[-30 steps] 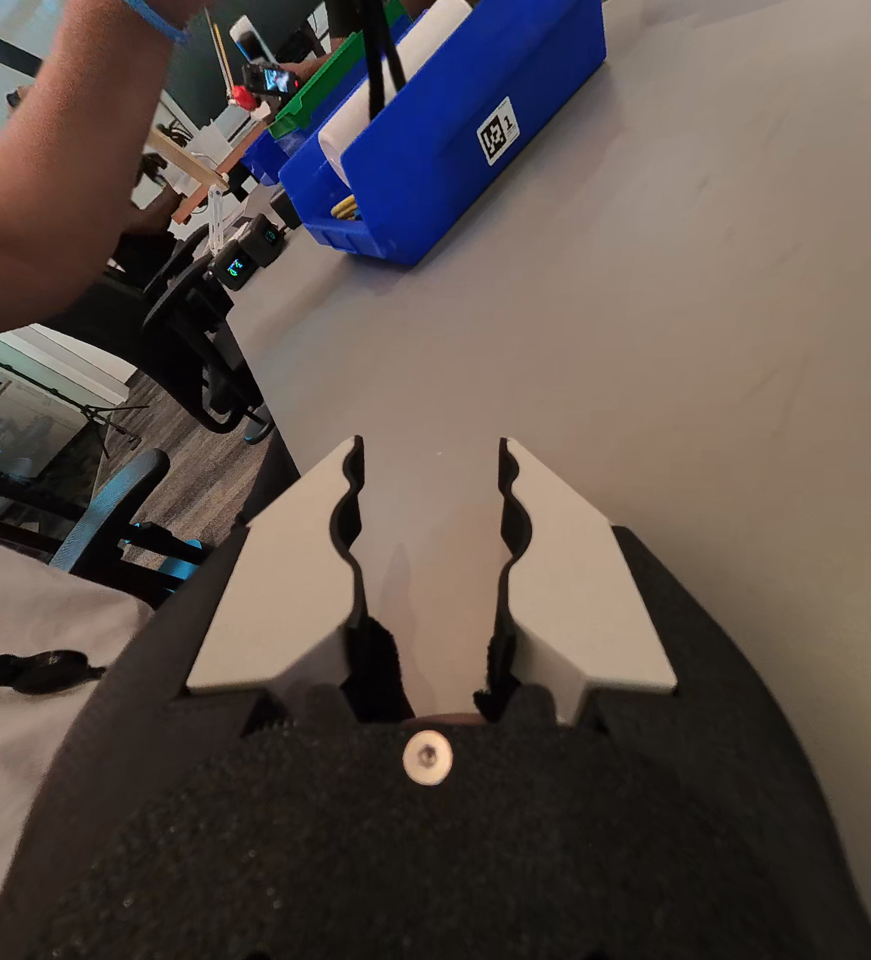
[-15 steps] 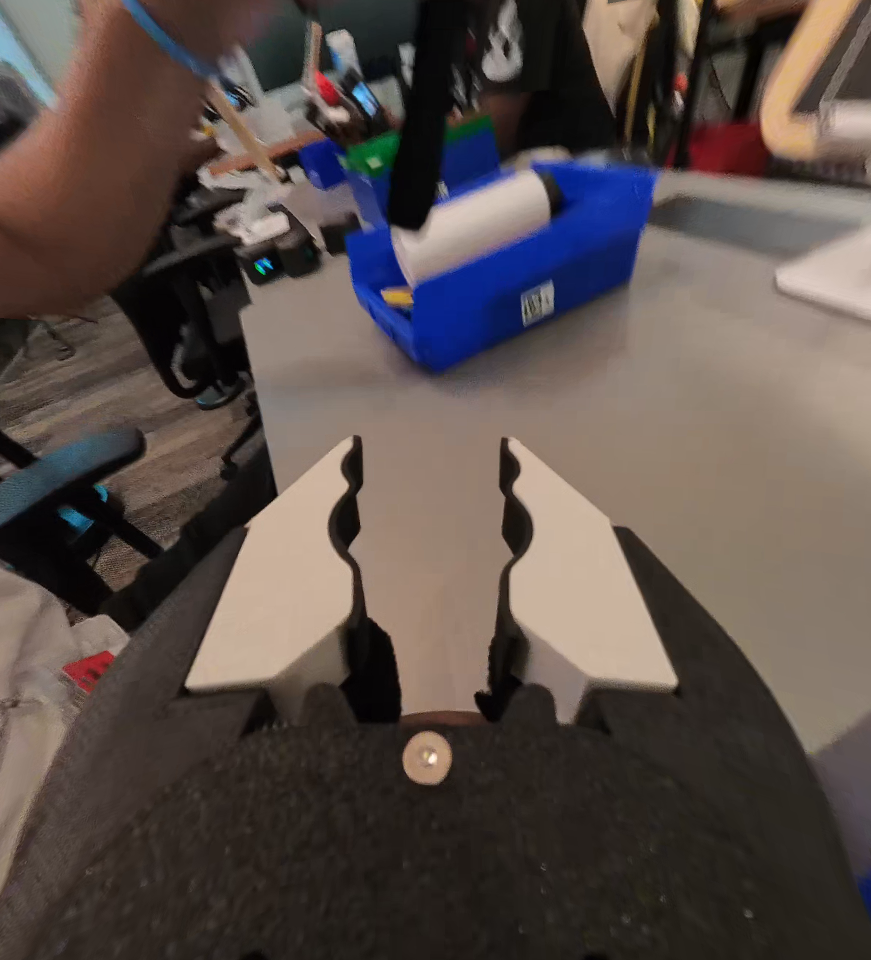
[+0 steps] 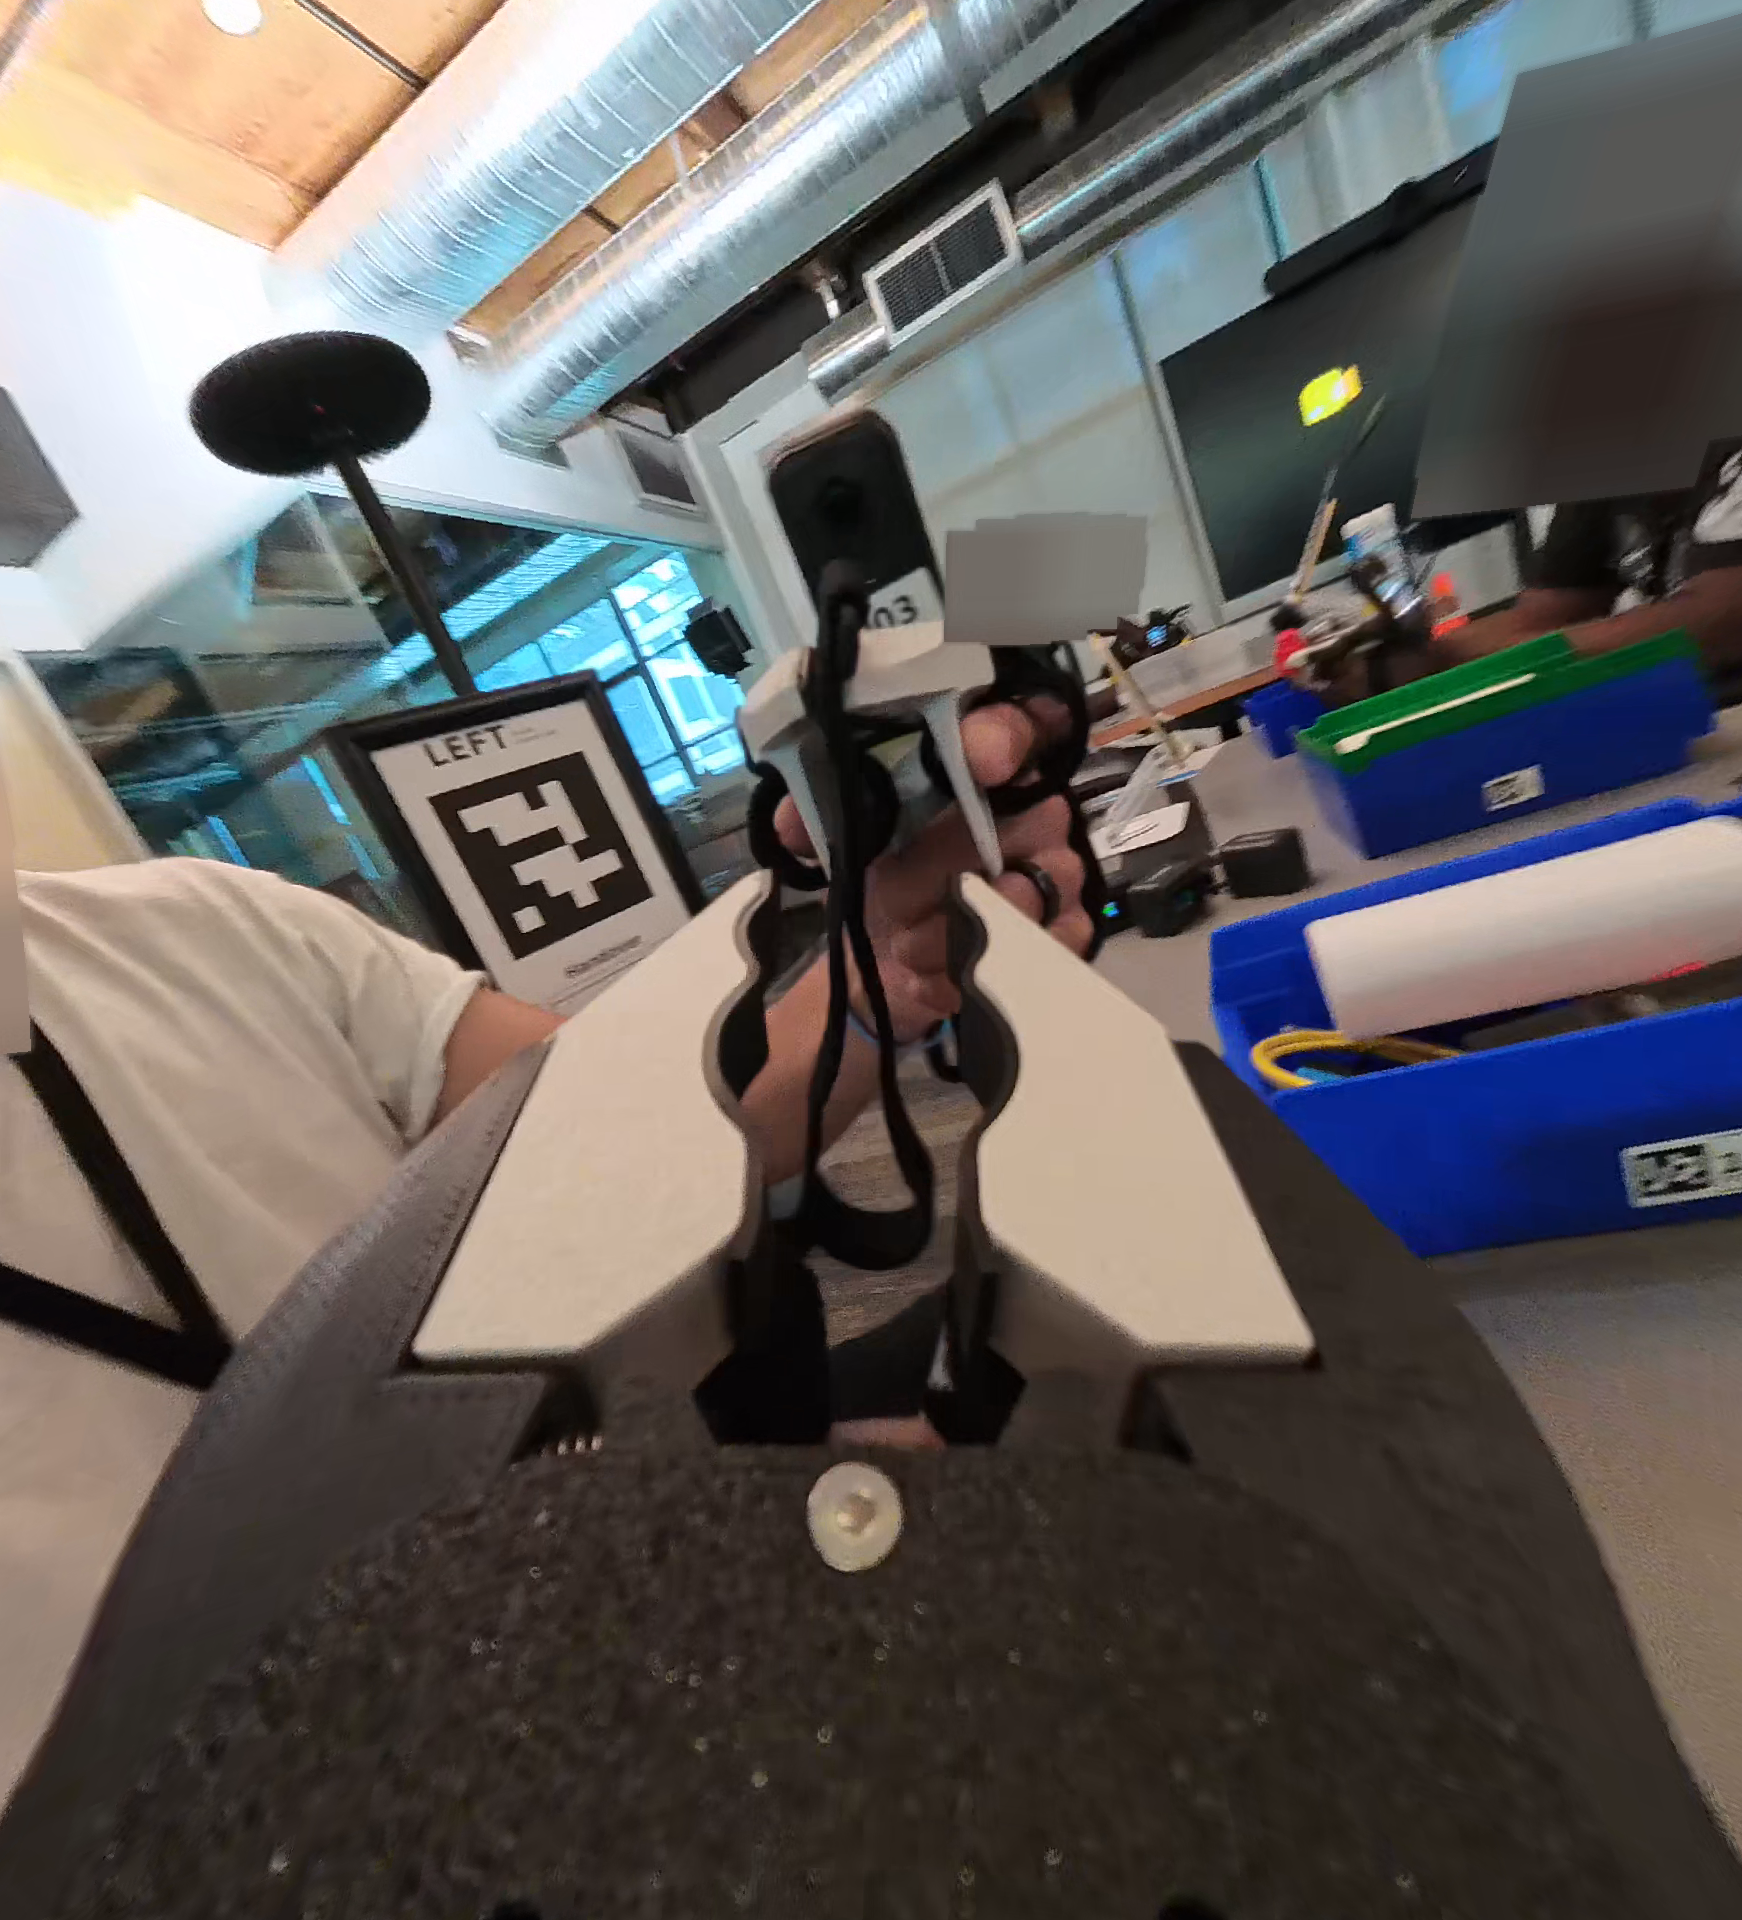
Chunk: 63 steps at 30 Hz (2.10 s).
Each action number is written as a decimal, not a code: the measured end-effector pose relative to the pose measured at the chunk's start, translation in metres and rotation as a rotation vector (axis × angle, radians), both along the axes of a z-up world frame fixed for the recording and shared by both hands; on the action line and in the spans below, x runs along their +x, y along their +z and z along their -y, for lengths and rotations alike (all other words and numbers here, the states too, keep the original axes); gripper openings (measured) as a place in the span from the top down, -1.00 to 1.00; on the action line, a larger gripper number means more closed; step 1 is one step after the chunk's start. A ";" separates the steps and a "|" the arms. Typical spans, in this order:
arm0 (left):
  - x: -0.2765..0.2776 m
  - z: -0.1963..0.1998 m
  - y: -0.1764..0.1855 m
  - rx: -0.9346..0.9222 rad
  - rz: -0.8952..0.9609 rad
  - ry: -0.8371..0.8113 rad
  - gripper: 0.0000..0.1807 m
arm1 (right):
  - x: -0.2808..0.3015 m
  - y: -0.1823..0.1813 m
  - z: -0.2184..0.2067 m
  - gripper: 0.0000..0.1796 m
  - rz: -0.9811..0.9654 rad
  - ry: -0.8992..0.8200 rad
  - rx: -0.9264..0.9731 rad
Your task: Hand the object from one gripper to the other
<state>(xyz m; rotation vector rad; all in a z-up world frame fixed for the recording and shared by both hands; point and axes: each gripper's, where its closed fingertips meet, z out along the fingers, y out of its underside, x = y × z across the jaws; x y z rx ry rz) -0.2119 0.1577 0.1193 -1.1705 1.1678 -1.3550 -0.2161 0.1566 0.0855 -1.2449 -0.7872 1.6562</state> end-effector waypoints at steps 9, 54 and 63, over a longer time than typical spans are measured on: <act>0.000 -0.004 -0.032 -0.171 0.043 -0.065 0.96 | -0.019 -0.023 -0.001 0.97 0.067 -0.001 0.018; -0.019 -0.053 -0.076 -0.458 -0.032 0.089 0.95 | 0.001 -0.044 -0.033 0.40 0.381 -0.409 0.215; -0.008 -0.019 -0.102 -0.177 -0.247 0.010 0.95 | -0.015 -0.032 -0.029 0.46 0.330 -0.505 0.209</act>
